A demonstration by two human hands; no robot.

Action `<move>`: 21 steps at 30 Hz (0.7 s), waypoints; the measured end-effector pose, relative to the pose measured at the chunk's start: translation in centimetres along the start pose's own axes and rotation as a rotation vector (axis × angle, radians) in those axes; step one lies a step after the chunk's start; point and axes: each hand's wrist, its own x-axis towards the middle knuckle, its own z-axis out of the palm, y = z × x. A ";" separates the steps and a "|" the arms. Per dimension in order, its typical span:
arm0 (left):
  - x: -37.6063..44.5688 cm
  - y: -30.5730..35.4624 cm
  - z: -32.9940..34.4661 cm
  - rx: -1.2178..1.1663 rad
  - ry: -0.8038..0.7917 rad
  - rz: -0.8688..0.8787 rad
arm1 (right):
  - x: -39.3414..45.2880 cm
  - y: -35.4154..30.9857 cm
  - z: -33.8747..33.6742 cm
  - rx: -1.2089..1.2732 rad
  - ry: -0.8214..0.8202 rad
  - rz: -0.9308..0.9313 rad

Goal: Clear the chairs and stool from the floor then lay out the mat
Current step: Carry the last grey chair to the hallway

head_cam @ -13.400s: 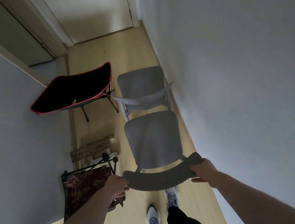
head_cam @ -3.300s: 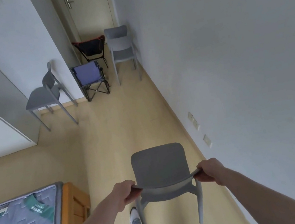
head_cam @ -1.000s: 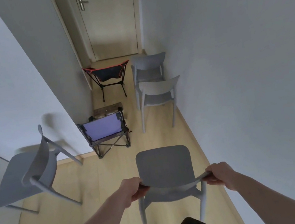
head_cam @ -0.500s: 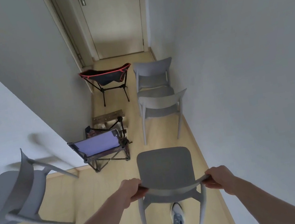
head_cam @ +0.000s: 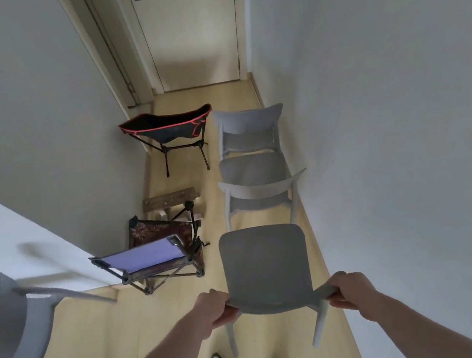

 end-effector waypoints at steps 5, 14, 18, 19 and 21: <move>3.8 0.2 1.0 0.043 -0.001 -0.033 | 2.6 0.4 0.7 0.039 0.008 0.042; 6.5 -4.6 0.7 0.249 -0.025 -0.144 | 3.8 6.4 1.9 -0.018 0.001 0.087; 7.2 -6.8 1.4 0.285 -0.021 -0.195 | 4.5 8.3 2.0 -0.014 0.023 0.115; 7.4 -6.9 1.6 0.277 -0.013 -0.198 | 4.8 8.3 2.1 -0.005 0.023 0.118; 7.8 -6.1 1.9 0.257 -0.003 -0.182 | 5.4 7.8 2.0 0.010 0.026 0.112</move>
